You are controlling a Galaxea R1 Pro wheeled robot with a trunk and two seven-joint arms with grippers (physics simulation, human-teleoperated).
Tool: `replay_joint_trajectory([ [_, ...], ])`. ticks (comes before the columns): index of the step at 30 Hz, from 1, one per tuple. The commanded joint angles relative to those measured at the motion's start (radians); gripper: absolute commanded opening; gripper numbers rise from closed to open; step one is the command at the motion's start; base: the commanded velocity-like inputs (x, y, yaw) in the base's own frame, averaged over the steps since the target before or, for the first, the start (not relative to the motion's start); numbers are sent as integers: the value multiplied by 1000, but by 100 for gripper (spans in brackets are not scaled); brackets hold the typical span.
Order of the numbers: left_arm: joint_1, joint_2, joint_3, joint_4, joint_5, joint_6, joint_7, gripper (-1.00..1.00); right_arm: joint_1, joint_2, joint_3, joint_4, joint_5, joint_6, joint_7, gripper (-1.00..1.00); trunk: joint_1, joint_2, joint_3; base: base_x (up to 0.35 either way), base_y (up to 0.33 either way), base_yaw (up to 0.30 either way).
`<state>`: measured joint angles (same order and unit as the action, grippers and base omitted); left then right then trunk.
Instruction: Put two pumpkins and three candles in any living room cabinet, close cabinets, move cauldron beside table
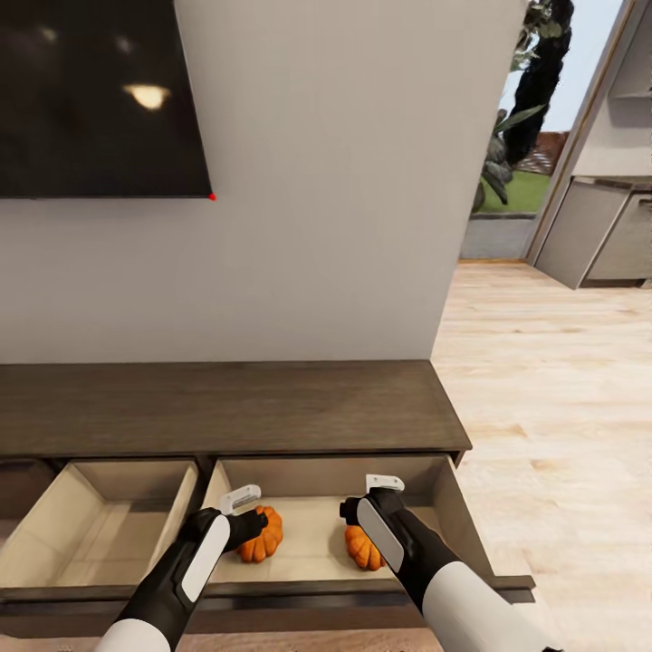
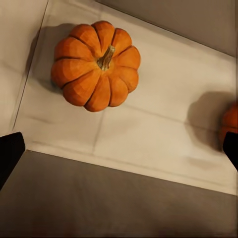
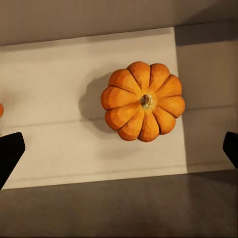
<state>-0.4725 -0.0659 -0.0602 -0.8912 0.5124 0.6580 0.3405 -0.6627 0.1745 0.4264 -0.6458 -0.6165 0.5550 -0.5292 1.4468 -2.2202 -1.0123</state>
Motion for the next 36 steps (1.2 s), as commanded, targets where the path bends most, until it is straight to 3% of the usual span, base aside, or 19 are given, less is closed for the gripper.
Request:
replay_joint_trajectory([
  [1, 0, 0, 0, 0, 0, 0, 0, 100, 0, 0, 0, 0, 0, 0, 0, 100, -4, 7, 3, -182, 0, 0],
  [36, 0, 0, -1, 0, 0, 0, 2, 100, 0, 0, 0, 0, -1, -1, 3, 100, -138, 252, 113, -69, 11, 0],
])
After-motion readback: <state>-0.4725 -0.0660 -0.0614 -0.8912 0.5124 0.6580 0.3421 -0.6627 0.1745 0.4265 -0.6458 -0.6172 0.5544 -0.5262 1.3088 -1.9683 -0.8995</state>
